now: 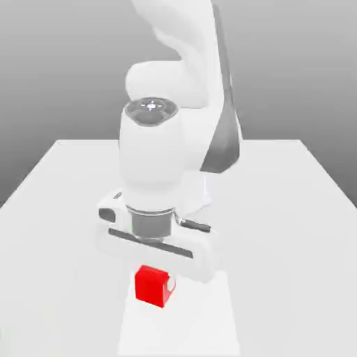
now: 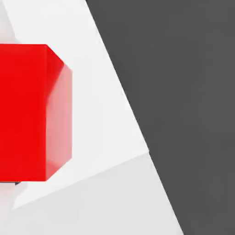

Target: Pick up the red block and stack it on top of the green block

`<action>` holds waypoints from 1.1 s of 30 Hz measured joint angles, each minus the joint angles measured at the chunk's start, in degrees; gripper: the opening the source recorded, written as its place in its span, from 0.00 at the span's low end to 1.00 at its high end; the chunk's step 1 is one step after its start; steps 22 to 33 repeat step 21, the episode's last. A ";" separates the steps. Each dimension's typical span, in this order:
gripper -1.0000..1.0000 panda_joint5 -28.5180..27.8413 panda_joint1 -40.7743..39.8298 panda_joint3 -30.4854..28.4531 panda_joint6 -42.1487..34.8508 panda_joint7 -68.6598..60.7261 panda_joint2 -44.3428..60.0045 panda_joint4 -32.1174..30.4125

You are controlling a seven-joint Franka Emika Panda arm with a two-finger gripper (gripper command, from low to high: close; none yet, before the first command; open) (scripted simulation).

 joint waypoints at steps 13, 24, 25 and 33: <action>0.00 7.00 -16.29 -6.89 -10.18 -21.95 11.14 20.83; 1.00 10.02 -19.45 -5.76 -4.77 -25.86 19.37 23.45; 1.00 10.02 -19.45 -5.76 -4.77 -25.86 19.37 23.45; 1.00 10.02 -19.45 -5.76 -4.77 -25.86 19.37 23.45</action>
